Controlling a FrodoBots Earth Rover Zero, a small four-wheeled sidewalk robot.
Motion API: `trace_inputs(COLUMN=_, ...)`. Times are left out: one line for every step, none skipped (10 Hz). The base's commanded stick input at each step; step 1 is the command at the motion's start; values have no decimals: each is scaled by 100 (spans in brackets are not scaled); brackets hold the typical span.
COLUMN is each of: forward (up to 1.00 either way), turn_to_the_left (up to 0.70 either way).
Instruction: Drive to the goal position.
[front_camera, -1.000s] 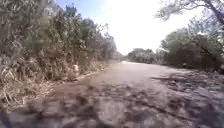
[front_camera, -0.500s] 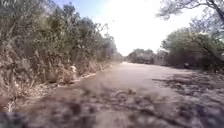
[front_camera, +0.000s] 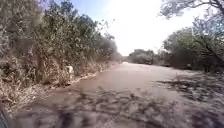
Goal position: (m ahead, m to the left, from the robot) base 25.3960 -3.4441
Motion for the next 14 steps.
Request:
trace_inputs(forward=50, turn_to_the_left=0)
trace_inputs(forward=50, turn_to_the_left=0)
trace_inputs(forward=50, turn_to_the_left=0)
trace_inputs(forward=50, turn_to_the_left=0)
trace_inputs(forward=50, turn_to_the_left=0)
trace_inputs(forward=50, turn_to_the_left=0)
trace_inputs(forward=50, turn_to_the_left=0)
trace_inputs(forward=50, turn_to_the_left=0)
trace_inputs(forward=50, turn_to_the_left=0)
trace_inputs(forward=50, turn_to_the_left=0)
trace_inputs(forward=50, turn_to_the_left=0)
trace_inputs(forward=50, turn_to_the_left=0)
trace_inputs(forward=50, turn_to_the_left=0)
trace_inputs(forward=50, turn_to_the_left=0)
